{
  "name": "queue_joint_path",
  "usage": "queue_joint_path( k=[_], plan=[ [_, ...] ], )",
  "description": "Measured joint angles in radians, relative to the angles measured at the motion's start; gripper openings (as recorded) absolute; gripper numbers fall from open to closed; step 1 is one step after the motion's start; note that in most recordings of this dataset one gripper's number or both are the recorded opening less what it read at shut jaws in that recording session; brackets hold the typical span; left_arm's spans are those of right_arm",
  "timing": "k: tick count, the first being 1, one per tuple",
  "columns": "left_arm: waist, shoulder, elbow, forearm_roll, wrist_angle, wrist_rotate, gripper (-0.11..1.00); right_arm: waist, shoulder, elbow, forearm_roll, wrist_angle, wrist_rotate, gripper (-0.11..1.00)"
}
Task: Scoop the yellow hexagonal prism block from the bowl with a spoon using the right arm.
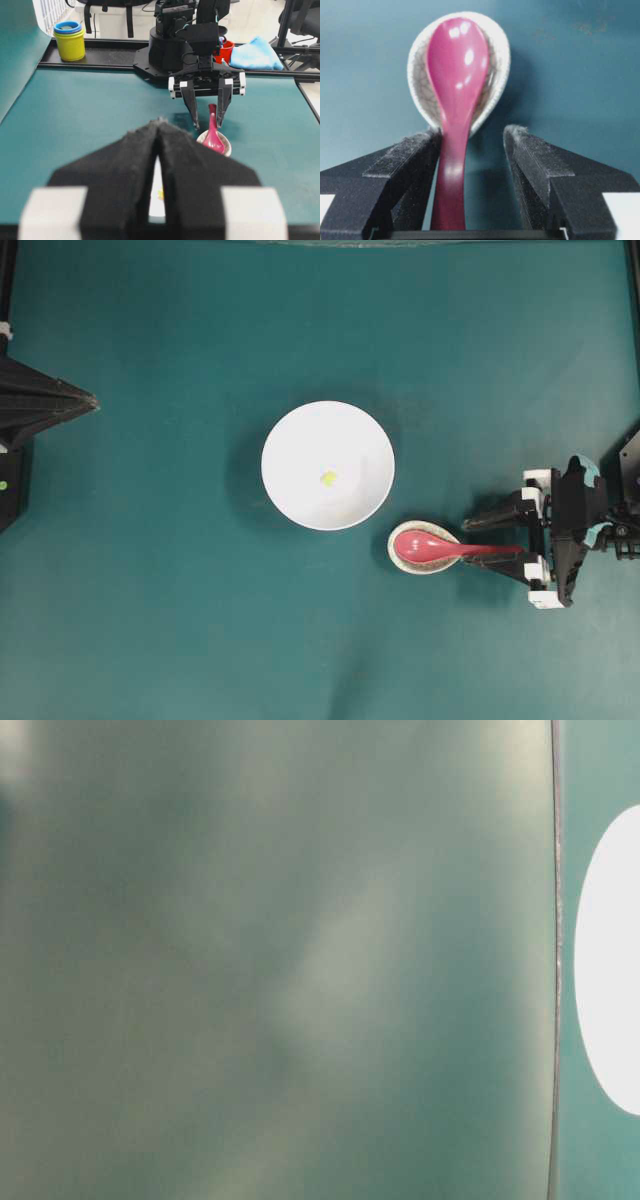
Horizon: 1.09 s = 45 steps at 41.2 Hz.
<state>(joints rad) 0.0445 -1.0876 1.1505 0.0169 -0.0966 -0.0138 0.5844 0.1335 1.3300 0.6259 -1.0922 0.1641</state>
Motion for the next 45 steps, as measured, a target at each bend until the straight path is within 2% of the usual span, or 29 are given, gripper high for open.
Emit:
queue_joint_path(
  k=[13, 21, 31, 45],
  plan=[
    [0.000, 0.000, 0.000, 0.000, 0.003, 0.002, 0.03, 0.014, 0.000, -0.009, 0.018, -0.002, 0.005, 0.57],
    [0.000, 0.000, 0.000, 0.000, 0.006, 0.002, 0.03, 0.032, 0.002, -0.017, 0.071, 0.009, 0.006, 0.56],
    [0.000, 0.000, 0.000, 0.000, 0.011, 0.000, 0.03, 0.091, 0.005, -0.020, 0.130, 0.011, 0.006, 0.47],
    [0.000, 0.000, 0.000, 0.000, 0.012, 0.002, 0.03, 0.097, 0.017, -0.014, 0.135, -0.011, -0.005, 0.46]
  ],
)
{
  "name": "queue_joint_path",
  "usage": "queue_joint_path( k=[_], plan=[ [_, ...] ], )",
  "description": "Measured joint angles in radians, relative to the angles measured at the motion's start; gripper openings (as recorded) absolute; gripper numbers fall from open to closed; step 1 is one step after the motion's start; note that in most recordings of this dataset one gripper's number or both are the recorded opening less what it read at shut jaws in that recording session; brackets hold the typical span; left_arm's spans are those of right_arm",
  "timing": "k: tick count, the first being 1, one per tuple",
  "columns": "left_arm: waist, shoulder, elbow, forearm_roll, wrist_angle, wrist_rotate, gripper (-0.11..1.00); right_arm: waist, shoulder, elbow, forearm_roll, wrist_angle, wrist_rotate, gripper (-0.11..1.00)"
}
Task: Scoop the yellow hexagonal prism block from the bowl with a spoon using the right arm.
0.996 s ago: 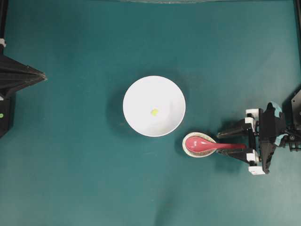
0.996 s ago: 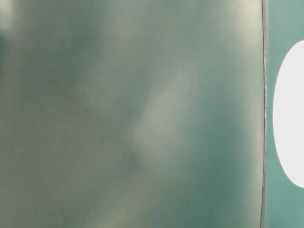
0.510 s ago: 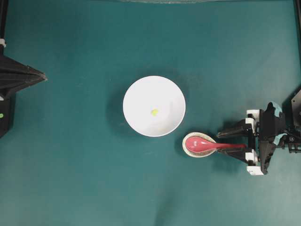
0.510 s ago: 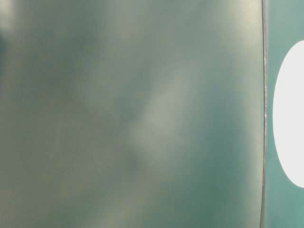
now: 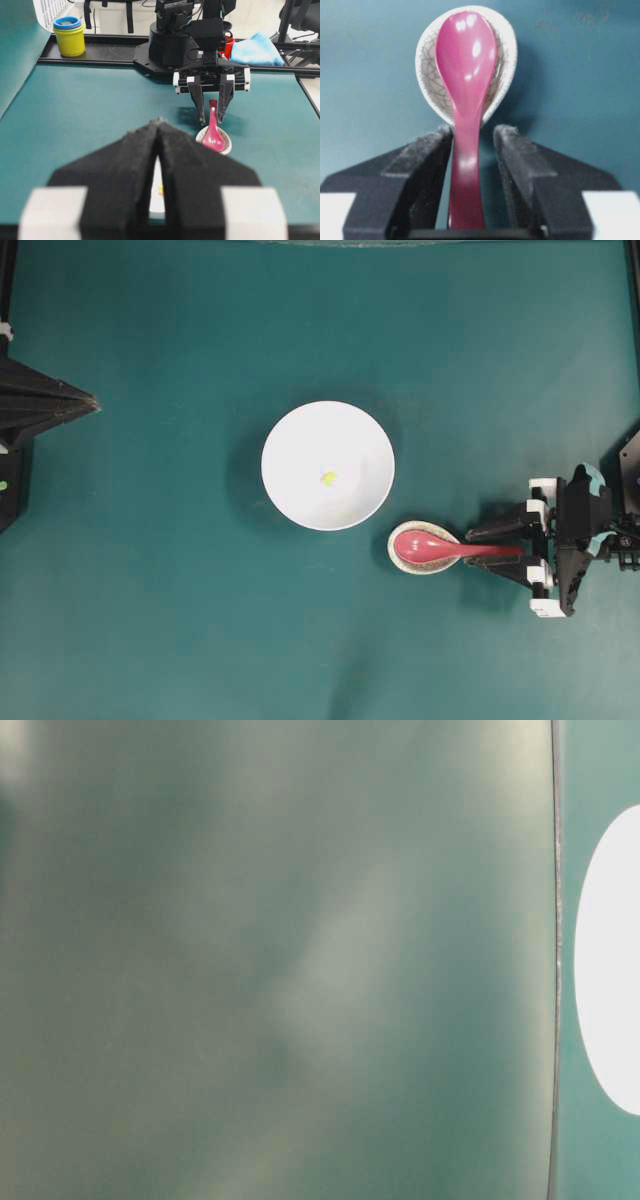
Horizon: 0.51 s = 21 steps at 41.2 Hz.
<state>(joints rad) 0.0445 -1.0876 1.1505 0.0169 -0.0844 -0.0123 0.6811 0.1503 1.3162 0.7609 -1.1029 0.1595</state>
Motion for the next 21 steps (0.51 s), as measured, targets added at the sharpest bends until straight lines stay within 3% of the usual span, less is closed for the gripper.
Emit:
queue_joint_path(
  k=[21],
  plan=[
    [-0.002, 0.000, 0.000, 0.000, -0.002, -0.002, 0.03, 0.000, 0.009, 0.005, -0.012, -0.018, -0.098, 0.46]
  ],
)
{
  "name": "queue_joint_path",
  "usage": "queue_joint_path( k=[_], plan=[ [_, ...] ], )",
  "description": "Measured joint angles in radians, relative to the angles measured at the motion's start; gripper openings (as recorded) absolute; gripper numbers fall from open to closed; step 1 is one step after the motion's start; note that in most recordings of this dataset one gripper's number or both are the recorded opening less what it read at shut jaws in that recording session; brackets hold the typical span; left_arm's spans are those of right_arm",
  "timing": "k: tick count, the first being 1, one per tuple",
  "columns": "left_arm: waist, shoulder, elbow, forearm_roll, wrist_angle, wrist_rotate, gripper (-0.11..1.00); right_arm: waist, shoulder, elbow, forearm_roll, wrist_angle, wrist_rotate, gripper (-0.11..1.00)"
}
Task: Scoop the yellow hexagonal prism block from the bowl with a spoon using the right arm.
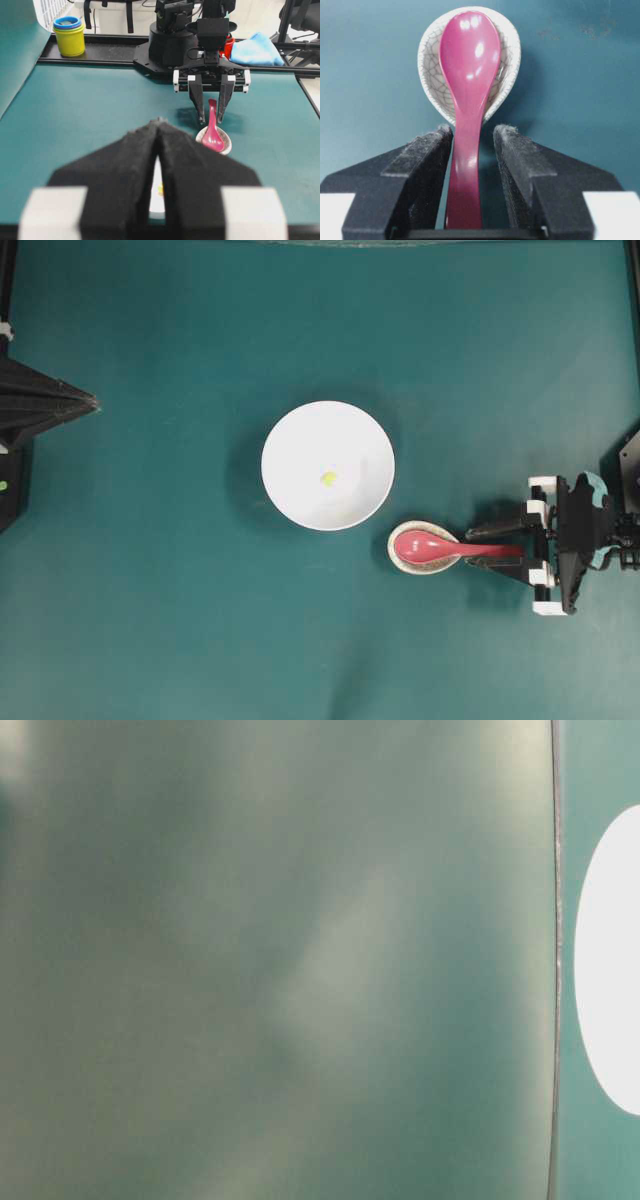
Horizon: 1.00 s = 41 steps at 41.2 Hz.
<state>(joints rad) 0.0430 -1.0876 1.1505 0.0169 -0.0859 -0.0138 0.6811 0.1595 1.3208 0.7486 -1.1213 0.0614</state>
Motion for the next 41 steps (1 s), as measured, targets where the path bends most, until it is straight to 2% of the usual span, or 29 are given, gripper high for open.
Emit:
queue_joint_path(
  k=[23, 28, 35, 41],
  plan=[
    [0.002, 0.000, 0.002, -0.002, 0.002, 0.000, 0.03, 0.000, 0.000, -0.002, -0.005, 0.000, -0.014, 0.45],
    [0.002, 0.000, 0.002, -0.002, 0.002, 0.000, 0.03, 0.000, 0.000, -0.002, -0.005, 0.000, -0.014, 0.40],
    [0.002, 0.000, 0.000, 0.000, 0.000, 0.000, 0.03, 0.000, 0.000, -0.002, -0.011, 0.000, -0.015, 0.25],
    [0.002, 0.000, 0.000, 0.000, 0.002, 0.000, 0.03, 0.000, 0.000, -0.003, -0.020, 0.000, -0.015, 0.24]
  ],
)
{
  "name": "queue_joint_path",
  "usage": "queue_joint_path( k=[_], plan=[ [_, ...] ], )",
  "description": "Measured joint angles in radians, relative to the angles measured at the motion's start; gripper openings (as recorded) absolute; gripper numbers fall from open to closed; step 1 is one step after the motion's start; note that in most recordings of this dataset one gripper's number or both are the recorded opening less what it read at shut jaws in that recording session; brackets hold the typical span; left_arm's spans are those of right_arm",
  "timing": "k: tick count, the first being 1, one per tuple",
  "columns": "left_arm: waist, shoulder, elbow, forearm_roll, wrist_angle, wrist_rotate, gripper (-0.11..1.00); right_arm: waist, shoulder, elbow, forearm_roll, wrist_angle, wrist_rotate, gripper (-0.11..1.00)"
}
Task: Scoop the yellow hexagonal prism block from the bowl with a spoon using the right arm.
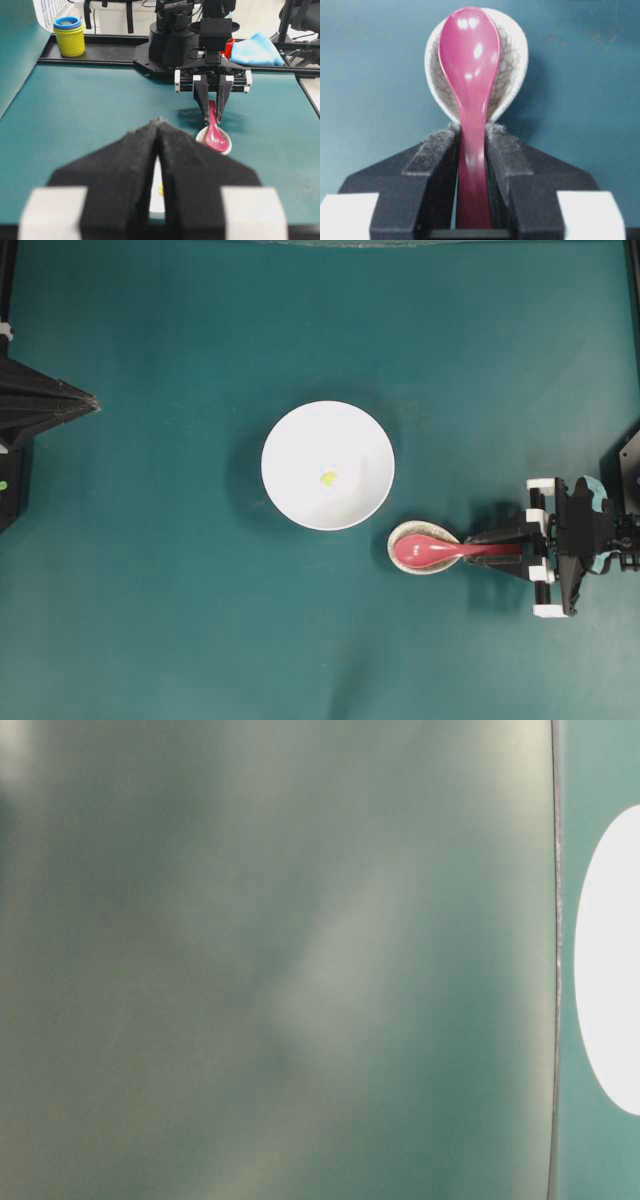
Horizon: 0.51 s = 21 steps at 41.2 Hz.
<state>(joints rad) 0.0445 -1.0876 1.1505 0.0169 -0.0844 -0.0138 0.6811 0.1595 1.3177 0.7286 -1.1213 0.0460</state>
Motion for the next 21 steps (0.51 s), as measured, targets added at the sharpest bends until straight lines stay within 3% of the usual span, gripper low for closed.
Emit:
queue_joint_path(
  k=[13, 21],
  plan=[
    [0.000, 0.000, 0.000, 0.000, 0.000, 0.000, 0.03, 0.000, -0.008, 0.000, -0.002, -0.011, 0.000, 0.24],
    [0.000, 0.000, 0.000, -0.002, -0.002, 0.005, 0.03, 0.000, -0.100, 0.026, -0.002, -0.014, -0.015, 0.24]
  ],
)
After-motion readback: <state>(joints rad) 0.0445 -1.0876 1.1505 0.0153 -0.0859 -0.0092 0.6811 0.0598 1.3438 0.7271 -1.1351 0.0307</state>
